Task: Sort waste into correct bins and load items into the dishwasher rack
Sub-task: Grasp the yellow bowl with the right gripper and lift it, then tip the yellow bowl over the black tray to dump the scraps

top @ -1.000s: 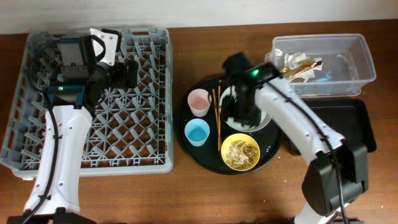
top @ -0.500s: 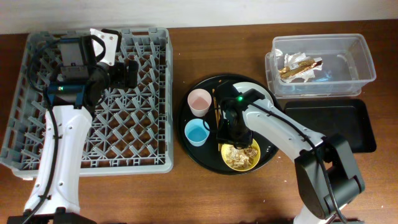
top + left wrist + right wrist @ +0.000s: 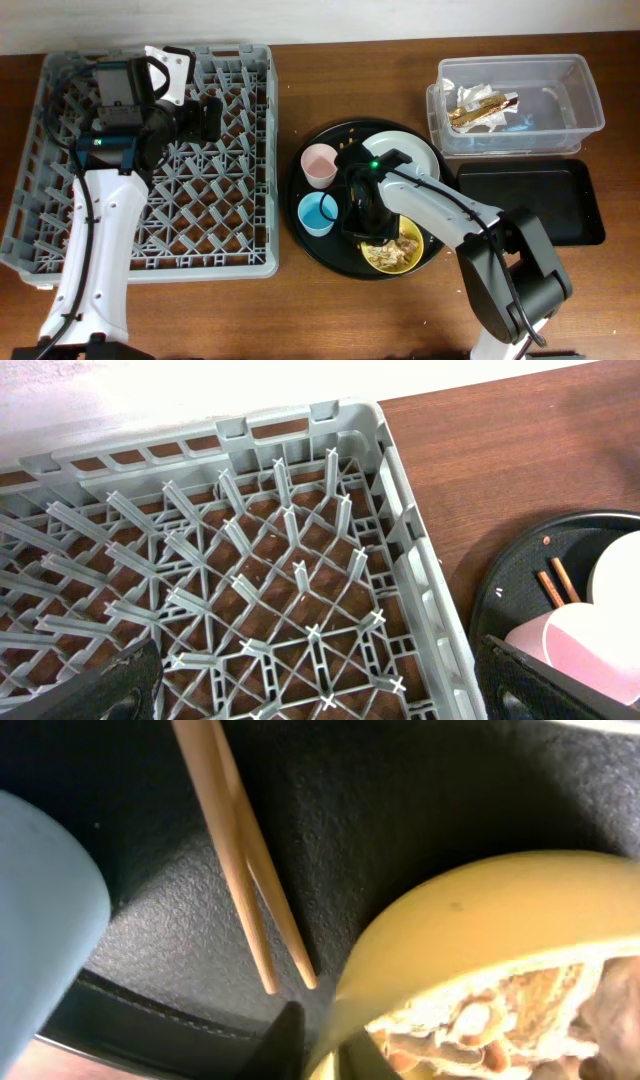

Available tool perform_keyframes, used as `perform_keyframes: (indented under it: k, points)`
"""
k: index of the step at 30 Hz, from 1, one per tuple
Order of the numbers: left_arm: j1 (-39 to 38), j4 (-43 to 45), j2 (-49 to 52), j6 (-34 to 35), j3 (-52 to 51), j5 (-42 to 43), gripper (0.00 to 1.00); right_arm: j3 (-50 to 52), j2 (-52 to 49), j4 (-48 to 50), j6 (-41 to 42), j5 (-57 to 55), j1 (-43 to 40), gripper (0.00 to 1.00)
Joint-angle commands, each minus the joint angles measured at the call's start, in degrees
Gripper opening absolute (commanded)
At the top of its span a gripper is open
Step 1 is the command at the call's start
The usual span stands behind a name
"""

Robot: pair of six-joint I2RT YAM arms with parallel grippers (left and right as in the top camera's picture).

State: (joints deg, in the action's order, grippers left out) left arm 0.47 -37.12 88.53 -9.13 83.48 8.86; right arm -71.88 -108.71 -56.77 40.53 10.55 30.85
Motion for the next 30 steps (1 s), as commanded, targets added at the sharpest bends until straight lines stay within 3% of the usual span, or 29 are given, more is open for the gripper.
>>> perform_keyframes:
  k: [1,8,11,15,20,26,30]
  points:
    - [0.17,-0.07,0.28,0.52,1.05,0.79,0.99,-0.98,-0.52,-1.14,-0.11,-0.02,-0.04,0.04]
    - [0.2,-0.07,0.28,0.52,1.05,0.79,0.99,-8.28,5.53,-7.32,-8.79,0.28,-2.82,0.04]
    - [0.17,-0.07,0.28,0.52,1.05,0.79,0.99,-10.21,10.27,-9.14,-14.84,3.52,-7.56,0.04]
    - [0.17,-0.09,0.28,0.52,1.05,0.79,0.99,-10.56,19.21,-10.82,-24.17,6.19,-20.13,0.04]
    - [0.2,-0.09,0.28,0.52,1.05,0.79,0.99,-9.51,21.22,-8.98,-37.99,19.32,-37.9,0.04]
    - [0.2,-0.07,0.28,0.52,1.05,0.79,0.99,-0.57,21.0,1.55,-47.74,42.03,-56.15,0.04]
    - [0.2,-0.09,0.28,0.52,1.05,0.79,0.99,5.51,19.82,4.42,-53.7,53.55,-63.82,0.04]
